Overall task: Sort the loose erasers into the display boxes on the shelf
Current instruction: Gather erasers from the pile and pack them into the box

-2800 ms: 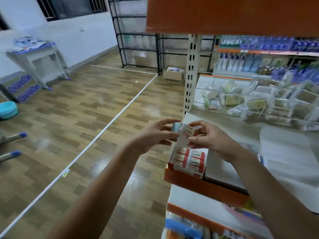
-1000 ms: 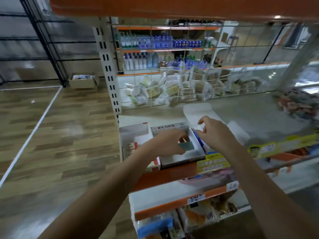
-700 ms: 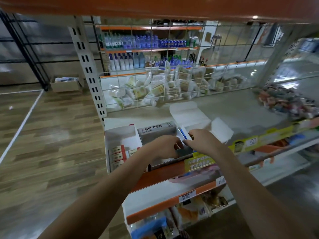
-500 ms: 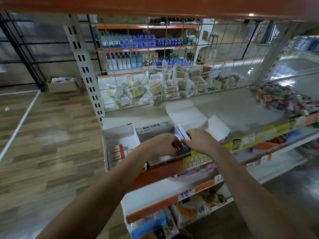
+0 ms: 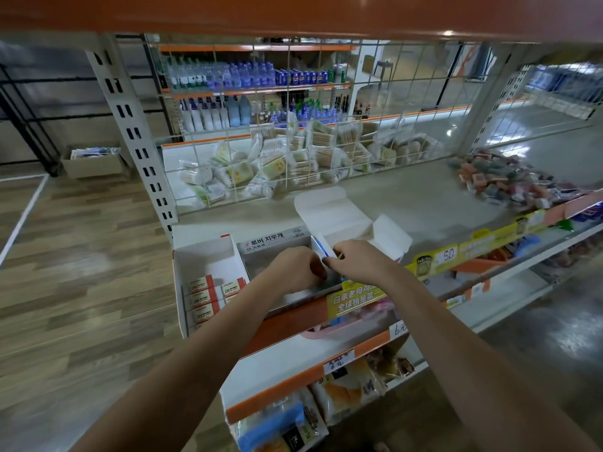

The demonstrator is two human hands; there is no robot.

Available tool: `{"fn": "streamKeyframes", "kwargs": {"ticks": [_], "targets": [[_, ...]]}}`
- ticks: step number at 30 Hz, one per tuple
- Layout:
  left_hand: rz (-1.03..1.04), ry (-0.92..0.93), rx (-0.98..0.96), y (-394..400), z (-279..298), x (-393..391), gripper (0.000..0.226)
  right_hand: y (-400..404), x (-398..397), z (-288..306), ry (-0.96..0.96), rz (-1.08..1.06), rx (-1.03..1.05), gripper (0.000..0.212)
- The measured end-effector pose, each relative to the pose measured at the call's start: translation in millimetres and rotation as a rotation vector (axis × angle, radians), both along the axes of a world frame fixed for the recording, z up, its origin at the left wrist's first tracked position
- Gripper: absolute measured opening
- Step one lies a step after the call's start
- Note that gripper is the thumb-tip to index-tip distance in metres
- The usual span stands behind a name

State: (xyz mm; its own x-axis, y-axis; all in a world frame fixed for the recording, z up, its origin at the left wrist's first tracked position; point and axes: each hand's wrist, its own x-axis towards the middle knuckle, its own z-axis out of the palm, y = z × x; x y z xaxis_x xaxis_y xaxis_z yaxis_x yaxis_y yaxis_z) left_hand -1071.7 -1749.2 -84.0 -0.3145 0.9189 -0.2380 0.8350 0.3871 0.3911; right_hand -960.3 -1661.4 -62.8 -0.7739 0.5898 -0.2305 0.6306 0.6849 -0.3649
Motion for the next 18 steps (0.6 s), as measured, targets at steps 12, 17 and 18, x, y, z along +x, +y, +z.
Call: {"fn": "streamKeyframes", "kwargs": {"ticks": [12,17,18], "targets": [[0.075,0.275,0.35,106.9,66.8,63.6,0.016,110.9,99.0,32.5,0.279,-0.157,0.092,0.03],[-0.04,0.182,0.359,198.9,61.2,137.8,0.017,186.6,176.1,33.6,0.261,-0.287,0.129,0.026],[-0.069,0.167,0.354,215.8,57.7,152.0,0.017,201.1,192.6,32.2,0.256,-0.314,0.137,0.027]]}}
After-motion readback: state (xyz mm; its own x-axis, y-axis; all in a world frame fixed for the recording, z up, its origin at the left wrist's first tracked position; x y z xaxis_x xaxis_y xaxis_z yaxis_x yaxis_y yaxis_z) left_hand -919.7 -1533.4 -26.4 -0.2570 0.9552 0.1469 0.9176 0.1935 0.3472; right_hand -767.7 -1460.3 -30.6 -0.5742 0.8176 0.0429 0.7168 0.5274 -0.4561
